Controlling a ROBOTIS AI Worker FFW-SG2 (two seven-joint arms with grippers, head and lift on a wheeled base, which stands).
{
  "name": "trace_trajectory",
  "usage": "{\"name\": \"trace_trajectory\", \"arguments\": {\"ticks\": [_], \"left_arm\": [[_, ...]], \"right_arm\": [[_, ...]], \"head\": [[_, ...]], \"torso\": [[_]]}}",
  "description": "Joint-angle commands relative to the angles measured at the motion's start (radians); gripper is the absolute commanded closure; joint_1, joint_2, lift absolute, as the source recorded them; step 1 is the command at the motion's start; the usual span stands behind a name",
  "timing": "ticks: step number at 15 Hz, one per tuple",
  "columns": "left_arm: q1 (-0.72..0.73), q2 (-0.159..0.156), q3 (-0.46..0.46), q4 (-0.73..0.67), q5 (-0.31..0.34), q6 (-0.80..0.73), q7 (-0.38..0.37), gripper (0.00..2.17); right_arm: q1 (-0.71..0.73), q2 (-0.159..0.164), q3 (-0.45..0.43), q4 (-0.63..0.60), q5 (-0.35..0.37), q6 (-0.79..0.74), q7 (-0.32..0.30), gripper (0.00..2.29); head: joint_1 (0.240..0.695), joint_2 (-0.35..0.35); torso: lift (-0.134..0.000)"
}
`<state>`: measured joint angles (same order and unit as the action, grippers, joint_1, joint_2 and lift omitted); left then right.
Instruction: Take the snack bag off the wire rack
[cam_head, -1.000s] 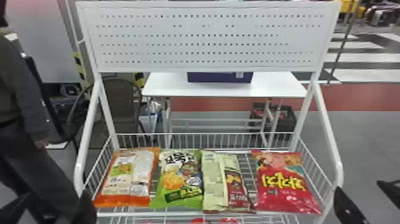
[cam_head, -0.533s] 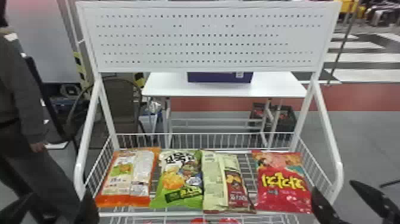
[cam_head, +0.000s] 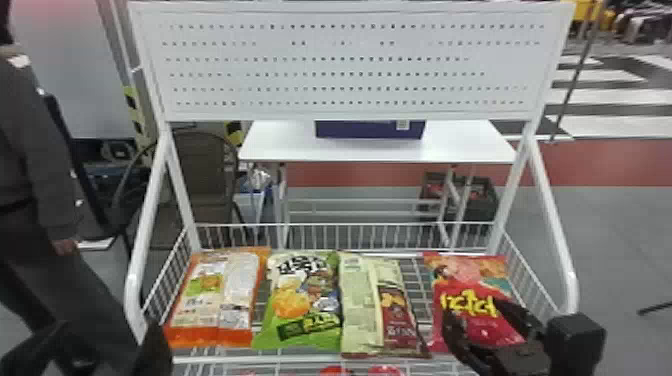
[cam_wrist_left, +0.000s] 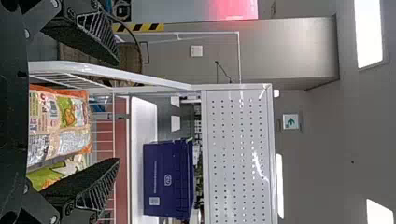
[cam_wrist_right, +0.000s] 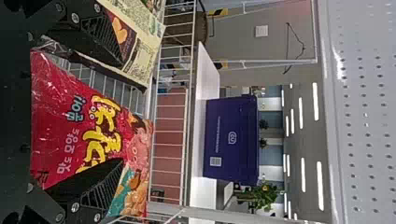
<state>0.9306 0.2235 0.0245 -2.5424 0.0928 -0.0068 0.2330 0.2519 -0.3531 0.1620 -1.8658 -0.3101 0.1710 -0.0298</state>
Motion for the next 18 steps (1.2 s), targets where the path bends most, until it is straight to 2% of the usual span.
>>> {"name": "trace_trajectory", "arguments": {"ticks": [1, 4, 8, 10, 12, 13, 14, 15, 18], "left_arm": [[-0.015, 0.002, 0.002, 0.017, 0.007, 0.0, 0.0, 0.16], [-0.023, 0.004, 0.003, 0.022, 0.01, 0.003, 0.0, 0.16], [-0.023, 0.011, 0.015, 0.017, 0.021, 0.003, 0.0, 0.16], [-0.024, 0.013, 0.018, 0.016, 0.021, 0.006, 0.0, 0.16], [-0.026, 0.014, 0.018, 0.016, 0.021, 0.009, 0.0, 0.16], [-0.029, 0.014, 0.018, 0.017, 0.021, 0.015, 0.0, 0.16], [-0.029, 0.014, 0.018, 0.017, 0.022, 0.015, 0.0, 0.16], [-0.029, 0.014, 0.02, 0.017, 0.022, 0.015, 0.0, 0.16], [-0.03, 0.01, 0.018, 0.014, 0.021, 0.021, 0.0, 0.16]], "right_arm": [[-0.068, 0.013, 0.025, 0.08, 0.012, 0.028, -0.009, 0.19], [-0.1, 0.016, 0.042, 0.14, 0.037, 0.028, -0.045, 0.19], [-0.111, 0.017, 0.039, 0.155, 0.035, 0.043, -0.081, 0.2], [-0.117, 0.028, 0.036, 0.154, 0.029, 0.123, -0.081, 0.29], [-0.118, 0.028, 0.011, 0.154, 0.022, 0.172, -0.079, 0.65], [-0.117, 0.026, 0.008, 0.148, 0.016, 0.181, -0.074, 1.07], [-0.109, 0.026, 0.004, 0.139, 0.011, 0.181, -0.071, 1.61], [-0.102, 0.025, -0.001, 0.12, 0.009, 0.175, -0.065, 1.84], [-0.068, 0.02, -0.019, 0.062, -0.011, 0.132, -0.064, 1.89]], "head": [[0.499, 0.0], [0.499, 0.0], [0.499, 0.0], [0.499, 0.0], [0.499, 0.0], [0.499, 0.0], [0.499, 0.0], [0.499, 0.0], [0.499, 0.0]], "torso": [[0.0], [0.0], [0.0], [0.0], [0.0], [0.0], [0.0], [0.0], [0.0]]}}
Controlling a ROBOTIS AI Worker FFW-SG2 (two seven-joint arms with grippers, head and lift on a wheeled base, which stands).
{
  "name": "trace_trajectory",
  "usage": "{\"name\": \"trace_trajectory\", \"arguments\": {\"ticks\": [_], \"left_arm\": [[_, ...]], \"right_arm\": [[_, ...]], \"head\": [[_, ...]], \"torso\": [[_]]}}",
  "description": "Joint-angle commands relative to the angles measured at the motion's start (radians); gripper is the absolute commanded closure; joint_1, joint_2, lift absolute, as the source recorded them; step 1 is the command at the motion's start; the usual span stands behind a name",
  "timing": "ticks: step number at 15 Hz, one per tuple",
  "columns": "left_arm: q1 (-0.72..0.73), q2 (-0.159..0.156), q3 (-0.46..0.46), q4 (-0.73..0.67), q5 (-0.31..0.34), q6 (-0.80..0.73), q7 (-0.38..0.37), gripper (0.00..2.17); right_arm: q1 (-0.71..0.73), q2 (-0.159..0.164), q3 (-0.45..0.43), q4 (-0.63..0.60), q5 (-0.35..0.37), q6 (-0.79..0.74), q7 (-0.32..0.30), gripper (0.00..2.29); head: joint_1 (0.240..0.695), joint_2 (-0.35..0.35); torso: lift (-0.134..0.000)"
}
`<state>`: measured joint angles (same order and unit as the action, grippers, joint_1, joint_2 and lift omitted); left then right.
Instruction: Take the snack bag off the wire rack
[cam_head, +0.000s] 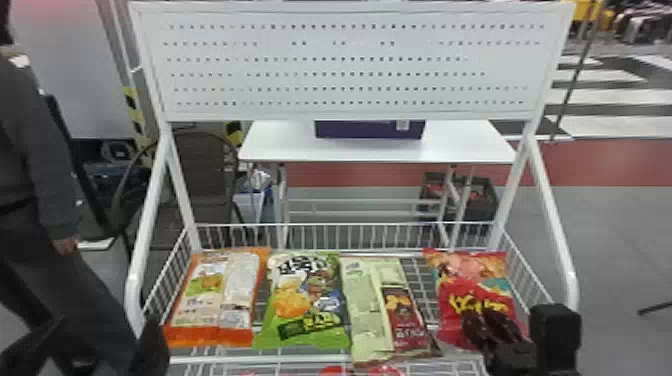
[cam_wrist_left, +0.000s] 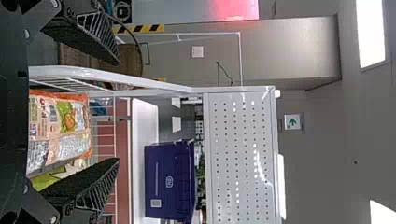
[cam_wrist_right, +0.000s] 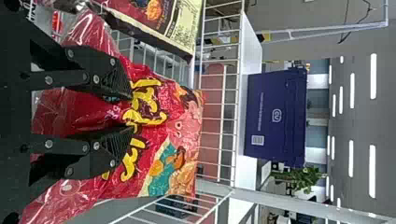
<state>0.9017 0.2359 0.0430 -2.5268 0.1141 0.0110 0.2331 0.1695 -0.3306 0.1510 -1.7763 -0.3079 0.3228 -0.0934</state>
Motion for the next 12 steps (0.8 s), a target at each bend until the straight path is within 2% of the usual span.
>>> {"name": "trace_trajectory", "arguments": {"ticks": [1, 5, 7, 10, 12], "left_arm": [[-0.003, -0.006, -0.002, -0.001, -0.001, 0.004, 0.0, 0.16], [-0.004, -0.01, -0.002, -0.003, -0.001, 0.013, 0.0, 0.16], [-0.004, -0.01, -0.002, -0.003, -0.002, 0.016, 0.0, 0.16], [-0.006, -0.009, 0.001, -0.004, -0.001, 0.019, 0.0, 0.16], [-0.007, -0.003, 0.006, -0.003, 0.004, 0.019, 0.0, 0.16]], "right_arm": [[0.024, -0.007, -0.013, -0.051, -0.022, -0.032, -0.002, 1.89], [0.093, -0.033, -0.051, -0.195, -0.059, -0.038, -0.011, 1.89], [0.142, -0.056, -0.091, -0.298, -0.109, -0.014, -0.009, 1.89], [0.285, -0.119, -0.157, -0.456, -0.174, -0.057, 0.004, 1.89], [0.407, -0.159, -0.183, -0.502, -0.18, -0.216, 0.009, 1.89]], "head": [[0.499, 0.0], [0.499, 0.0], [0.499, 0.0], [0.499, 0.0], [0.499, 0.0]], "torso": [[0.0], [0.0], [0.0], [0.0], [0.0]]}}
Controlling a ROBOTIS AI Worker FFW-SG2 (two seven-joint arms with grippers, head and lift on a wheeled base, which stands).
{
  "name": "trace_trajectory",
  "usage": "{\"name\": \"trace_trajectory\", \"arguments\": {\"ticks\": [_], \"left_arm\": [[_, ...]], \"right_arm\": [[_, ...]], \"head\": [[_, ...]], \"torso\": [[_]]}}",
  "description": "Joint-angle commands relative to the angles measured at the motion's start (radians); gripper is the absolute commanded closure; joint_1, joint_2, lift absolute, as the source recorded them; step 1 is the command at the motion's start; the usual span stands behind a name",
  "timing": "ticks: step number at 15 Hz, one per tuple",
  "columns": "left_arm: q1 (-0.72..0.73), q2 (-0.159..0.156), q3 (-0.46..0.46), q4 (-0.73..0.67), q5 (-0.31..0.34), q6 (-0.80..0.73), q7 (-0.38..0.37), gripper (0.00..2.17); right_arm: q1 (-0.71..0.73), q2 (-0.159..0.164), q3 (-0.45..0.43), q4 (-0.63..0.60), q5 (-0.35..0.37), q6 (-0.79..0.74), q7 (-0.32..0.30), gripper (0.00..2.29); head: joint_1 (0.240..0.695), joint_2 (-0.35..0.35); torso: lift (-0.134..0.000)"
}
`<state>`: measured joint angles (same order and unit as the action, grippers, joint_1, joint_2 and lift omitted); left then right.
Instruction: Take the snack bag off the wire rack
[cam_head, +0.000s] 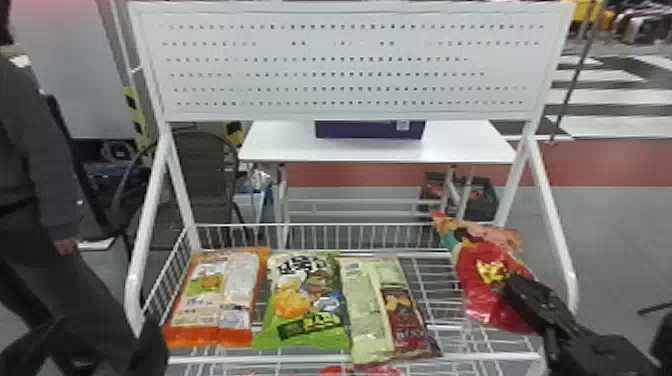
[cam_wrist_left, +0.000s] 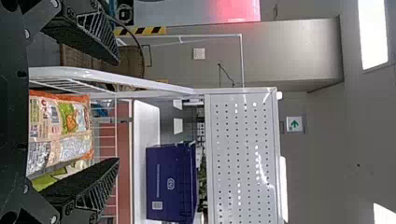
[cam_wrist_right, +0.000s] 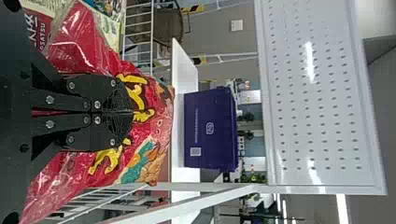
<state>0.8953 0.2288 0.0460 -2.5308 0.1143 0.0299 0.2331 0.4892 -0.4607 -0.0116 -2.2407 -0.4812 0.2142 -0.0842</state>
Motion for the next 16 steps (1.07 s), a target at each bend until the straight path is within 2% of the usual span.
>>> {"name": "trace_trajectory", "arguments": {"ticks": [1, 4, 9, 16], "left_arm": [[-0.003, 0.006, 0.003, 0.001, 0.007, 0.0, 0.0, 0.16], [-0.004, 0.014, 0.02, 0.004, 0.025, -0.003, 0.0, 0.16], [0.001, 0.021, 0.028, 0.012, 0.034, -0.009, -0.001, 0.16], [0.004, 0.024, 0.028, 0.007, 0.038, -0.012, 0.0, 0.16]], "right_arm": [[0.135, -0.036, -0.034, -0.043, -0.008, -0.166, 0.02, 1.89], [0.238, -0.046, -0.08, -0.068, -0.005, -0.243, 0.037, 1.89], [0.322, -0.044, -0.162, -0.123, -0.007, -0.236, 0.035, 1.89], [0.344, -0.035, -0.168, -0.145, 0.01, -0.227, 0.034, 1.89]], "head": [[0.499, 0.0], [0.499, 0.0], [0.499, 0.0], [0.499, 0.0]], "torso": [[0.0], [0.0], [0.0], [0.0]]}}
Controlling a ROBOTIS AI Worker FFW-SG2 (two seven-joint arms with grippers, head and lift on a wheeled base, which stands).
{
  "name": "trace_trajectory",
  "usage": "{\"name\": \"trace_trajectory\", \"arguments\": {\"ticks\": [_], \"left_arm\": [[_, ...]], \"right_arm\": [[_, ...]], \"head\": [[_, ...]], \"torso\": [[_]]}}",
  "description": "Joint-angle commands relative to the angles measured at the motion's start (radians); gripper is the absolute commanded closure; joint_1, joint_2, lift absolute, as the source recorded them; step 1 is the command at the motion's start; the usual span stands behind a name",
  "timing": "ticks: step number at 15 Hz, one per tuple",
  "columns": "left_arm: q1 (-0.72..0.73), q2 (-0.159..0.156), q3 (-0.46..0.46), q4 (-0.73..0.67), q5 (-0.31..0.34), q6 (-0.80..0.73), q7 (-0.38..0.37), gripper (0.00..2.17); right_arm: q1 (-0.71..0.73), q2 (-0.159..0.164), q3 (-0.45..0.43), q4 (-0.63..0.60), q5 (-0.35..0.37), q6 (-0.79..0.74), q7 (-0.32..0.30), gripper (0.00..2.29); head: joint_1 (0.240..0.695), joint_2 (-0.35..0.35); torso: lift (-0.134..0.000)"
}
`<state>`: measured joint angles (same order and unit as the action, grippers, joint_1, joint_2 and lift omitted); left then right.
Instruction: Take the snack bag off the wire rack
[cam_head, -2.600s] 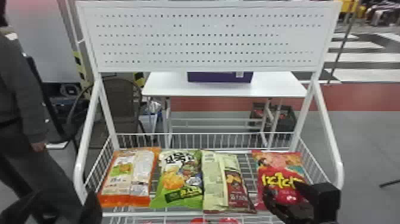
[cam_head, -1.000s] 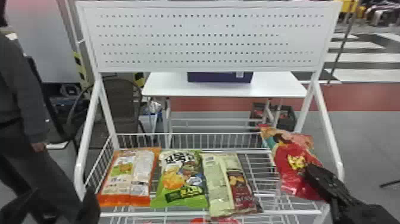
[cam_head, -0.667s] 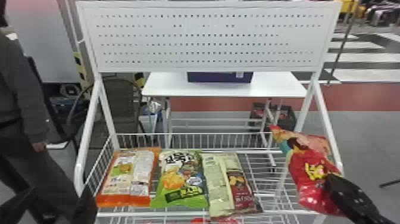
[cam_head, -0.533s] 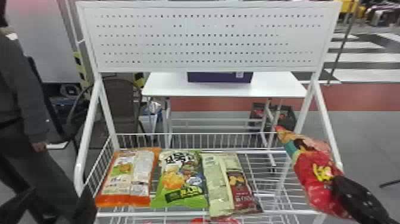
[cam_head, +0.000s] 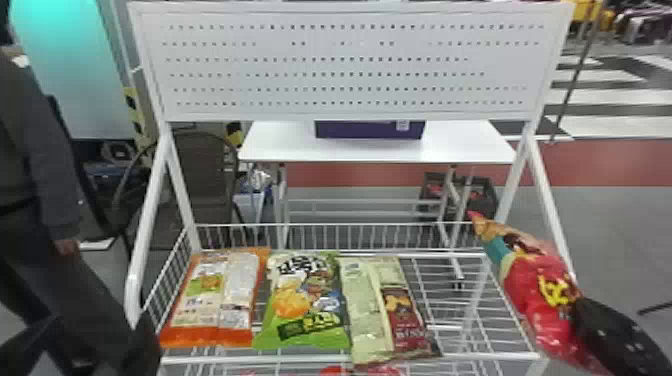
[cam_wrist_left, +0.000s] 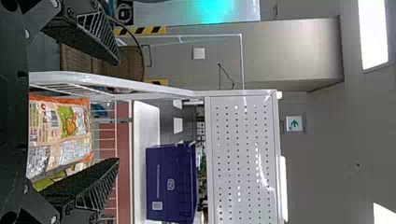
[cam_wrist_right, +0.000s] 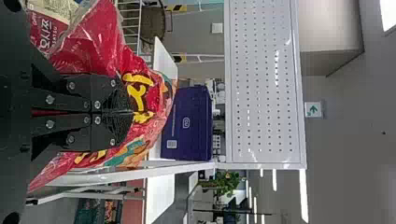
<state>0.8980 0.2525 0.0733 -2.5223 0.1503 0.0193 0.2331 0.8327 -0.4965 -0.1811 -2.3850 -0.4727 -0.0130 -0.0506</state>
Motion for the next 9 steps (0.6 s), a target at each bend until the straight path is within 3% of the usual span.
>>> {"name": "trace_trajectory", "arguments": {"ticks": [1, 9], "left_arm": [[0.001, 0.001, 0.0, 0.0, 0.002, -0.002, 0.0, 0.16], [-0.005, 0.002, 0.0, 0.0, 0.005, -0.002, -0.001, 0.16]], "right_arm": [[0.002, 0.001, 0.002, -0.002, 0.003, 0.0, 0.0, 1.89], [0.005, 0.004, 0.008, -0.008, 0.017, 0.003, 0.0, 1.89]], "head": [[0.499, 0.0], [0.499, 0.0]], "torso": [[0.0], [0.0]]}}
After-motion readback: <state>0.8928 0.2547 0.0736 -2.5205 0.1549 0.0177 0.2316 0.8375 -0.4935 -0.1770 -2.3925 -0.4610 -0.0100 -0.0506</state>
